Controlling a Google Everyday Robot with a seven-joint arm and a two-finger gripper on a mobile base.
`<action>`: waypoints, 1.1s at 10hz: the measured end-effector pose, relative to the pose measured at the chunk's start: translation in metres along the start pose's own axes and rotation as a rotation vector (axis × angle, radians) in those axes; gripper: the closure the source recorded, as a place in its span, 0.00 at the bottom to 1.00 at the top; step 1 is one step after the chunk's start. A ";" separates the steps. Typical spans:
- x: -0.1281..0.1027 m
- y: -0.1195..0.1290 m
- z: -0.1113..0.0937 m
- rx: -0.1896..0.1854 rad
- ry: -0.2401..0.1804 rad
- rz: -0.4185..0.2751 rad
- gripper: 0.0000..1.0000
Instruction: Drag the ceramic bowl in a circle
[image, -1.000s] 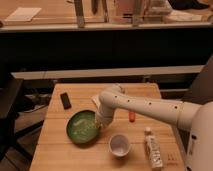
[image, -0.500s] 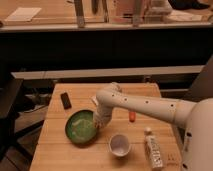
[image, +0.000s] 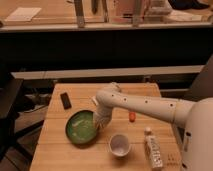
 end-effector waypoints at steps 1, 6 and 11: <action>-0.001 0.000 0.001 -0.004 -0.003 -0.001 0.99; -0.005 -0.008 0.003 -0.020 -0.010 -0.004 0.99; -0.002 -0.018 0.005 -0.024 -0.013 0.006 0.99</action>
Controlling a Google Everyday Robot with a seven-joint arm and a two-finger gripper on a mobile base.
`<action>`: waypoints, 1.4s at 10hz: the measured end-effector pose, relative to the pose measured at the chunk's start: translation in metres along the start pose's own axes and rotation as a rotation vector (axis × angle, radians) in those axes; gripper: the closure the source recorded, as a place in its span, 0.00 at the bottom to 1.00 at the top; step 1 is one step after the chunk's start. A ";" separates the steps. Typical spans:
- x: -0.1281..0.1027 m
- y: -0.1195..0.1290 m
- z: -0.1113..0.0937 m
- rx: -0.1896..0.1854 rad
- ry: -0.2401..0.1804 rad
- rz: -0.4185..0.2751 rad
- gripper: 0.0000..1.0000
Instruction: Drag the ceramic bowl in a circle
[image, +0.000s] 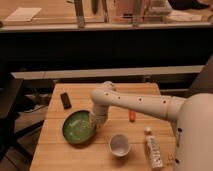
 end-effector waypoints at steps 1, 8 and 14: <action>0.000 -0.001 0.001 0.001 0.000 0.004 0.99; 0.002 -0.007 0.001 0.022 -0.005 0.046 0.99; 0.001 -0.009 0.003 0.034 -0.010 0.079 0.99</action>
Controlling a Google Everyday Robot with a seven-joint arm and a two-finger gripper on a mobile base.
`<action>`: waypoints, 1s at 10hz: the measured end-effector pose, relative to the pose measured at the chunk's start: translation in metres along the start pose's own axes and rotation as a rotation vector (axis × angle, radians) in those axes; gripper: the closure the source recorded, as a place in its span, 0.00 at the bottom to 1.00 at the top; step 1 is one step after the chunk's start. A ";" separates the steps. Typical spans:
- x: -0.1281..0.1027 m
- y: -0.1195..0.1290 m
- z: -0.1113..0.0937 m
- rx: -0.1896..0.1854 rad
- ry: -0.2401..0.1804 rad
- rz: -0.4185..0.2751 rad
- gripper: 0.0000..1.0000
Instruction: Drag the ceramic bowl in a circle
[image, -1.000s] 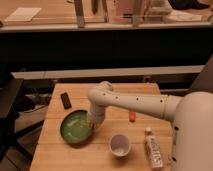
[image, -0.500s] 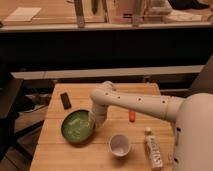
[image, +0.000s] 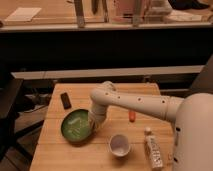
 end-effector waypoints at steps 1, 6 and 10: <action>-0.001 0.002 0.000 0.002 -0.001 0.012 0.99; 0.000 0.000 0.000 0.006 -0.008 0.050 0.99; -0.002 0.002 0.001 0.006 -0.014 0.075 0.99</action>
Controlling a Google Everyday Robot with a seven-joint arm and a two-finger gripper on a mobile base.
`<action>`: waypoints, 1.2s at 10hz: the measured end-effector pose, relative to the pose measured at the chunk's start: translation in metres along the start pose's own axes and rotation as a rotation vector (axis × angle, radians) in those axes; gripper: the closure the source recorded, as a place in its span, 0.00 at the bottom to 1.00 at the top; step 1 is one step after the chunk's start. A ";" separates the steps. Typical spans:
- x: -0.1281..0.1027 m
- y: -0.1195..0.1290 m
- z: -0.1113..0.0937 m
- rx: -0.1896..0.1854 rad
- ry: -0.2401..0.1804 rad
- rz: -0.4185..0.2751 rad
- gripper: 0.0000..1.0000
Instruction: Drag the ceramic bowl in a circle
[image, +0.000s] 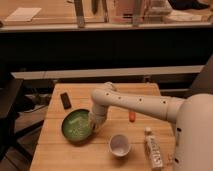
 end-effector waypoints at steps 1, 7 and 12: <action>0.000 0.001 0.000 0.000 -0.001 0.008 0.99; -0.001 -0.001 0.002 -0.006 -0.012 0.047 0.99; -0.002 -0.006 0.003 -0.007 -0.019 0.085 0.99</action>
